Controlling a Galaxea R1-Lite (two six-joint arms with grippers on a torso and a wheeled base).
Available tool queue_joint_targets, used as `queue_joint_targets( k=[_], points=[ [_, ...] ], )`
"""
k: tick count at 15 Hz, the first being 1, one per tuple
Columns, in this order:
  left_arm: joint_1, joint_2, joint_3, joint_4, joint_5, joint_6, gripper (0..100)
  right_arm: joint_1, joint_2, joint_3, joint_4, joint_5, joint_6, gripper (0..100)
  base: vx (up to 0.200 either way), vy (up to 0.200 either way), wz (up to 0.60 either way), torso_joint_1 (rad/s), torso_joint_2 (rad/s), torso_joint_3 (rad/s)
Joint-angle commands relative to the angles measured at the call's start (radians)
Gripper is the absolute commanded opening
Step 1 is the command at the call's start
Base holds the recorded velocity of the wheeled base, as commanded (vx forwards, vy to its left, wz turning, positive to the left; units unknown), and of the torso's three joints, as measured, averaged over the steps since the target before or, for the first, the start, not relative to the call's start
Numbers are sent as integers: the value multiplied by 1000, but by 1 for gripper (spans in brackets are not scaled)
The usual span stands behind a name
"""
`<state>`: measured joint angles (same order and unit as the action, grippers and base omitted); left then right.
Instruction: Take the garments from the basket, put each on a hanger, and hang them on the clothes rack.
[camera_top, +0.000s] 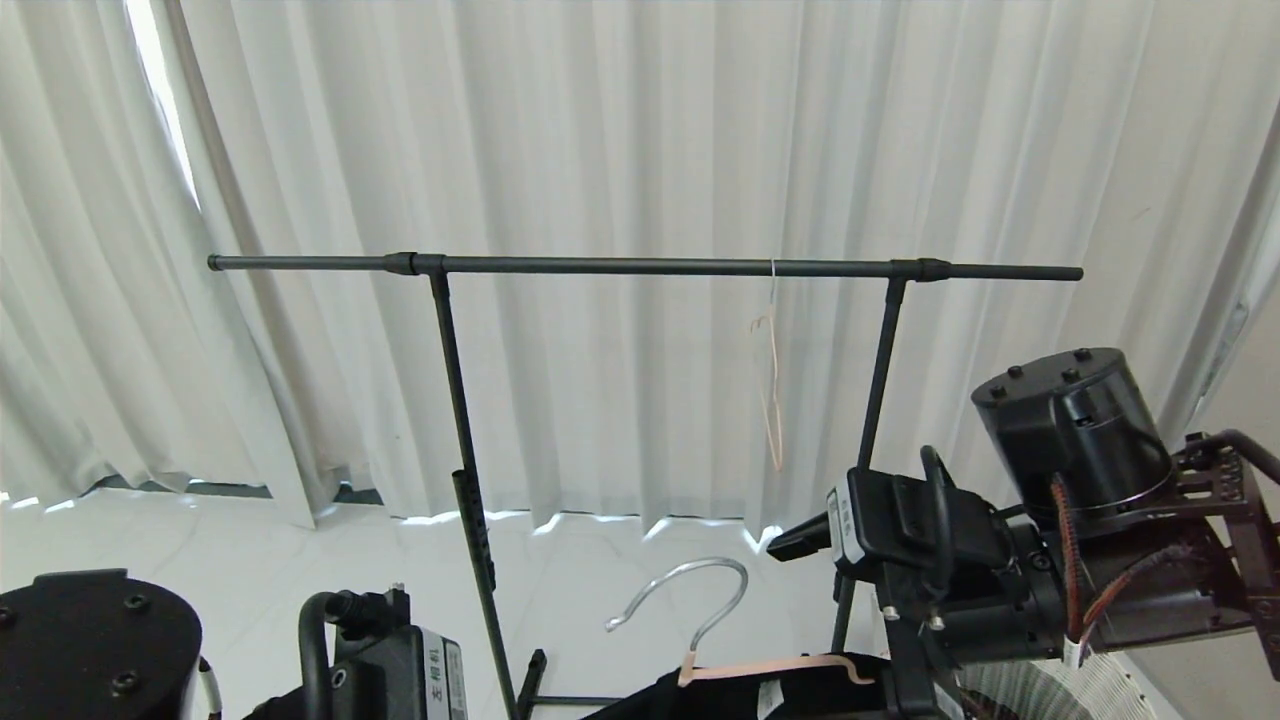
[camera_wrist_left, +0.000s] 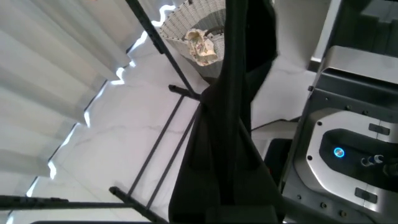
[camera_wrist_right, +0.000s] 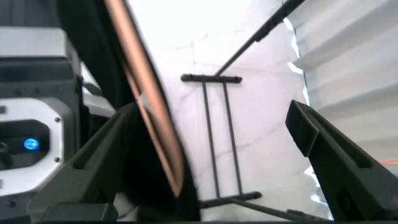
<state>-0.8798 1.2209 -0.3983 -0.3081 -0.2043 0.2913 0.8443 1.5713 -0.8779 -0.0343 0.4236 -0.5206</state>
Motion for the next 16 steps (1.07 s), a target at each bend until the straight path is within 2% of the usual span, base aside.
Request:
queue_joint_targets(
  k=[1, 6, 7, 16],
  points=[
    [-15, 9, -2, 0, 2, -1, 0, 10, 33, -1, 1, -5, -36, 100, 0, 0, 0, 0, 0, 0],
    [-15, 28, -10, -32, 2, -1, 0, 13, 30, 0, 71, -14, -85, 100, 0, 0, 0, 0, 0, 0],
    [-15, 31, -8, -43, 2, -1, 0, 13, 30, 0, 71, -23, -85, 0, 0, 0, 0, 0, 0, 0],
    [-15, 34, -7, -45, 11, 2, 0, 13, 10, 0, 66, -25, -88, 0, 0, 0, 0, 0, 0, 0]
  ],
)
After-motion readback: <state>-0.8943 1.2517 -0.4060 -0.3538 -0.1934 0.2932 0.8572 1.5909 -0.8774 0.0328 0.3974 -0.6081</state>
